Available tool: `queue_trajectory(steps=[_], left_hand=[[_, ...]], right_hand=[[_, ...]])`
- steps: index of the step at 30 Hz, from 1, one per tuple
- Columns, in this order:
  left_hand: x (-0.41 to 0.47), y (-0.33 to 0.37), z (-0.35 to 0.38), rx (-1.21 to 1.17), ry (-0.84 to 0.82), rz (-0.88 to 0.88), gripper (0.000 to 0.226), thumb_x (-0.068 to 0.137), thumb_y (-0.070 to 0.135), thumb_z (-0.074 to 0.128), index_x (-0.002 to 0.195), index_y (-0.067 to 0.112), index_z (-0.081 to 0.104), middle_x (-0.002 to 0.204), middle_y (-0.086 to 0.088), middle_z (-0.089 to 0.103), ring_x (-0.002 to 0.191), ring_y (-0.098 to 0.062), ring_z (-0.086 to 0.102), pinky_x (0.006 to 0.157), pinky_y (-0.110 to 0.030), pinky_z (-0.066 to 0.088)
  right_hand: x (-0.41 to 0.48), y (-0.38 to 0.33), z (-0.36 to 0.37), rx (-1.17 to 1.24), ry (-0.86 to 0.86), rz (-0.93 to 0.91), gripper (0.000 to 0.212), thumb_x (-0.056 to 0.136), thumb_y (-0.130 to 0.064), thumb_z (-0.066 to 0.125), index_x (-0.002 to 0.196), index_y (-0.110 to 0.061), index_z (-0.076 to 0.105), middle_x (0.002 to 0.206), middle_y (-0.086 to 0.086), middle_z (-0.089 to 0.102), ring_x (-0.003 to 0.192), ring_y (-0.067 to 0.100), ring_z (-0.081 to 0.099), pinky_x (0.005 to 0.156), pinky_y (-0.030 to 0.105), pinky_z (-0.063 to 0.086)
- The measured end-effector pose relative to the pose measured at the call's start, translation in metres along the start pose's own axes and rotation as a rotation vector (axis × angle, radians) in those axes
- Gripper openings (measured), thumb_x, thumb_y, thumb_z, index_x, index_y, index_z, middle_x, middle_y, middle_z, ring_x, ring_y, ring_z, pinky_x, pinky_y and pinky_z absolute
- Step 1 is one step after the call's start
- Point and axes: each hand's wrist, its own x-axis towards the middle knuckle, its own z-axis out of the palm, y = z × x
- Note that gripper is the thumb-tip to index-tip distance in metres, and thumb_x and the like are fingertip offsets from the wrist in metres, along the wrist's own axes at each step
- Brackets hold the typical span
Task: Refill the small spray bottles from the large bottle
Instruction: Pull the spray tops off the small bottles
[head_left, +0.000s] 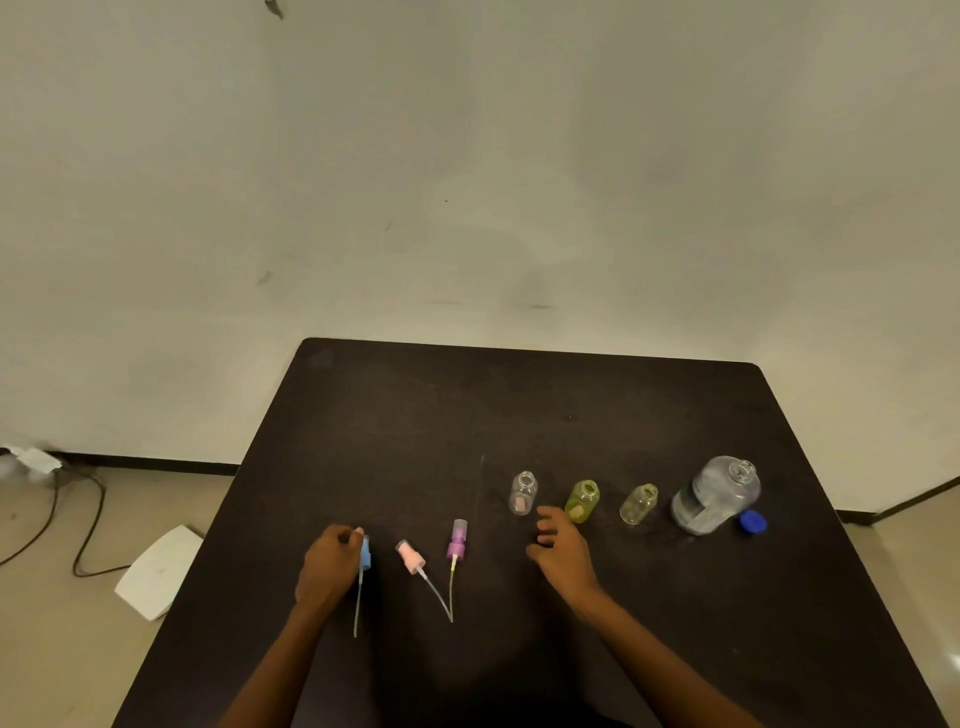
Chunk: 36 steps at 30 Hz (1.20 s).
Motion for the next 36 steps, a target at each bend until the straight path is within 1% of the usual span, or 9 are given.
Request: queue_trajectory(steps=[6,10,15,19,22,25,29,33,36], left_hand=[[-0.002,-0.003,-0.004,-0.054,0.037,-0.034,0.019,0.094,0.018,0.048,0.103,0.003,0.056,0.084,-0.008,0.055,0.076,-0.018,0.053,0.071,-0.033,0.041],[-0.003,-0.003,-0.008,-0.073,0.049,-0.036,0.022,0.093,0.014,0.049,0.072,0.014,0.050,0.071,-0.005,0.051,0.070,-0.018,0.051,0.076,-0.037,0.043],[-0.005,-0.009,-0.011,-0.036,0.103,-0.044,0.016,0.092,0.016,0.051,0.083,0.005,0.058,0.083,-0.008,0.057,0.090,-0.033,0.059,0.077,-0.033,0.040],[-0.007,-0.009,-0.010,-0.046,0.084,-0.018,0.027,0.091,0.011,0.052,0.065,0.014,0.049,0.065,-0.007,0.050,0.061,-0.017,0.049,0.059,-0.027,0.038],[-0.007,-0.010,-0.010,-0.047,0.094,-0.012,0.024,0.092,0.014,0.050,0.068,0.010,0.052,0.065,-0.009,0.051,0.059,-0.019,0.049,0.055,-0.024,0.036],[-0.005,-0.011,-0.011,-0.064,0.132,-0.028,0.023,0.095,0.016,0.045,0.085,0.001,0.059,0.074,-0.012,0.055,0.069,-0.023,0.053,0.066,-0.030,0.040],[-0.001,-0.014,-0.012,-0.043,0.144,-0.046,0.024,0.095,0.011,0.042,0.085,-0.003,0.059,0.075,-0.015,0.056,0.071,-0.024,0.053,0.075,-0.040,0.044],[-0.011,-0.003,-0.006,-0.008,0.201,0.016,0.027,0.091,0.014,0.051,0.115,0.005,0.056,0.115,-0.022,0.054,0.108,-0.037,0.052,0.092,-0.048,0.043],[-0.025,0.023,0.007,0.012,0.232,0.137,0.031,0.089,0.014,0.054,0.120,0.012,0.055,0.125,-0.014,0.052,0.121,-0.033,0.044,0.097,-0.046,0.041]], right_hand=[[-0.005,0.007,-0.003,0.003,-0.061,0.008,0.040,0.083,0.002,0.057,0.120,-0.012,0.051,0.104,0.002,0.053,0.081,0.009,0.055,0.064,0.017,0.045],[-0.005,0.012,-0.007,0.010,-0.079,0.024,0.033,0.083,0.001,0.057,0.113,-0.013,0.055,0.095,0.000,0.056,0.085,0.012,0.057,0.069,0.020,0.047],[-0.006,0.017,-0.011,0.009,-0.129,0.043,0.030,0.085,0.000,0.055,0.111,-0.016,0.053,0.095,0.002,0.061,0.089,0.014,0.061,0.069,0.020,0.047],[-0.007,0.017,-0.010,0.020,-0.142,0.055,0.025,0.087,-0.002,0.053,0.106,-0.018,0.053,0.093,0.001,0.061,0.082,0.013,0.061,0.064,0.018,0.047],[-0.008,0.016,-0.010,0.028,-0.152,0.066,0.022,0.088,-0.004,0.052,0.103,-0.021,0.051,0.095,0.002,0.061,0.083,0.015,0.061,0.063,0.019,0.048],[-0.009,0.017,-0.009,0.034,-0.160,0.075,0.019,0.088,-0.006,0.053,0.101,-0.021,0.052,0.098,0.005,0.061,0.083,0.016,0.062,0.062,0.020,0.047],[-0.009,0.019,-0.010,0.033,-0.184,0.096,0.016,0.087,-0.009,0.054,0.098,-0.021,0.054,0.101,0.005,0.061,0.084,0.016,0.063,0.064,0.022,0.048],[-0.010,0.019,-0.013,0.040,-0.192,0.098,0.014,0.088,-0.009,0.054,0.095,-0.021,0.055,0.102,0.005,0.062,0.083,0.016,0.062,0.064,0.021,0.048],[-0.013,0.018,-0.018,0.071,-0.171,0.084,0.013,0.088,-0.008,0.054,0.092,-0.019,0.057,0.098,0.005,0.063,0.079,0.014,0.062,0.063,0.020,0.048]])
